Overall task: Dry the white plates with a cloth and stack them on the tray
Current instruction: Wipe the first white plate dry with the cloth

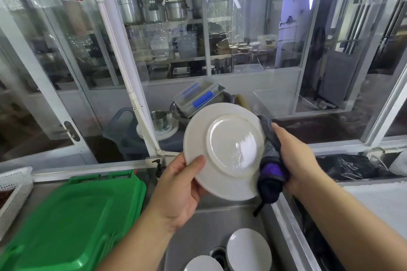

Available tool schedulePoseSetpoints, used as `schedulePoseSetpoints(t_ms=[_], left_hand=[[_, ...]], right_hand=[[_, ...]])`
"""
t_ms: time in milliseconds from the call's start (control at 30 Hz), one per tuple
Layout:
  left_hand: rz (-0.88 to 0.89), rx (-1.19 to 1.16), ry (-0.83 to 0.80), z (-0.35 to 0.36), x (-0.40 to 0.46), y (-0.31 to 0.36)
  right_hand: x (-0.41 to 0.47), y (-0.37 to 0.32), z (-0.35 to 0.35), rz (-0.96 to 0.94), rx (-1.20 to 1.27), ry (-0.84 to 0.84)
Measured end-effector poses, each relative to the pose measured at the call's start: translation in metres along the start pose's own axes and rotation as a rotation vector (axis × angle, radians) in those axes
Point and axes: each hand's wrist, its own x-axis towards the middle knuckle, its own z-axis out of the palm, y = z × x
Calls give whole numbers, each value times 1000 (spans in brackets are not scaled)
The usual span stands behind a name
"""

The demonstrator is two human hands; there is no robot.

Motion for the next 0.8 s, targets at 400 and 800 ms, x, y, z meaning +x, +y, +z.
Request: schedulePoseSetpoints(t_ms=[400, 800], left_hand=[[-31, 69, 95, 7, -7, -26], [-110, 9, 18, -1, -11, -14]], right_hand=[[-10, 56, 3, 187, 206, 140], [-7, 24, -2, -28, -167, 108]])
